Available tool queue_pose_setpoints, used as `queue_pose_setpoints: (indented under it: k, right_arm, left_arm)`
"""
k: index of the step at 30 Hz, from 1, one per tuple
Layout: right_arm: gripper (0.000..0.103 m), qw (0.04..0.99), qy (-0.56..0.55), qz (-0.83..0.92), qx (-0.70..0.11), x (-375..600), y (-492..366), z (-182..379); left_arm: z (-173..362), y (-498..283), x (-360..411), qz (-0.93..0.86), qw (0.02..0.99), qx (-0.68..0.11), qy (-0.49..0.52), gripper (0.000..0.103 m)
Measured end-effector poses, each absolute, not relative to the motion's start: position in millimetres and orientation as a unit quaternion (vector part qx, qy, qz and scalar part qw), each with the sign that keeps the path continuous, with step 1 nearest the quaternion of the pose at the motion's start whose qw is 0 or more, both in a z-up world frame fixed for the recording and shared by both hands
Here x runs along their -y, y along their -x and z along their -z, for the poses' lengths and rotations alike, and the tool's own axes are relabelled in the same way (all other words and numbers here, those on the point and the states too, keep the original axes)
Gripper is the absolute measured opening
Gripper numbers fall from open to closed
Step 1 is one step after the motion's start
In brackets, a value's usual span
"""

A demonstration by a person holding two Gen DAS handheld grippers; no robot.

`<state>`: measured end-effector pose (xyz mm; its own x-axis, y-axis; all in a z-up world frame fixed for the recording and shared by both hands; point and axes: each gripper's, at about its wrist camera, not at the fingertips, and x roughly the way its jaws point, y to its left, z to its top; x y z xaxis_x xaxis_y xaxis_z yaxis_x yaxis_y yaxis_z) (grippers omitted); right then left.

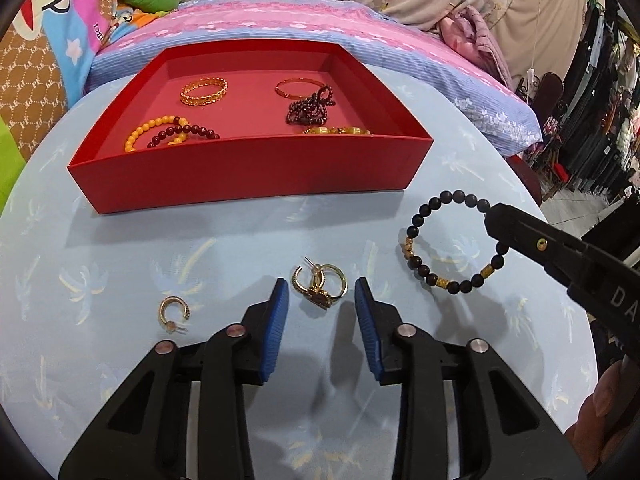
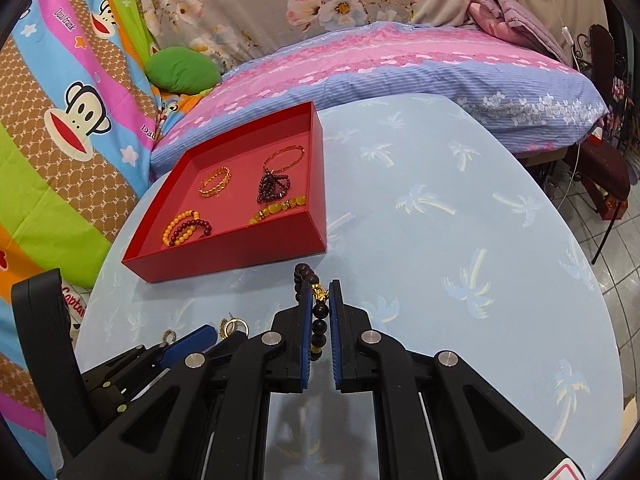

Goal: Organize jewelry
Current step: 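Grasp the linked gold hoop earrings with the left tool while the right tool holds the black bracelet, then carry the black bracelet and gold hoops into the red box and open both tools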

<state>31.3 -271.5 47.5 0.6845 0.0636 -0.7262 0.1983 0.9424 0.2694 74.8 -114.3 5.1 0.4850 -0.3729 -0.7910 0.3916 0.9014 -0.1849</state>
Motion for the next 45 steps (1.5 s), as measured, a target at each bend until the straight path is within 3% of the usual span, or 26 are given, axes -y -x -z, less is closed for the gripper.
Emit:
queue_pose_setpoints:
  k: [2,4,26,35,45]
  right_arm:
    - [0.008,0.902,-0.167,0.034,-0.397,271,-31,-45]
    - [0.008,0.901,-0.168,0.032,-0.398,270,-32,-44]
    - [0.008,0.917,-0.149,-0.006,-0.370,245,-41,-91]
    - [0.008,0.930,-0.112,-0.027,-0.349,224,-94,-122]
    - [0.008,0.913,-0.133,-0.059,-0.381,209,-175,-105]
  left_arm:
    - [-5,-76,113,0.222,0.861,-0.458,-0.008,0.016]
    - [-4,-78,110,0.226,0.858,-0.462,0.000,0.011]
    - [-41,-80,69,0.221,0.872,-0.437,0.005,0.010]
    - [-75,-125,48,0.203,0.895,-0.398,-0.003,0.010]
    - [-83,-194,52,0.201,0.901,-0.384,-0.002,0.010]
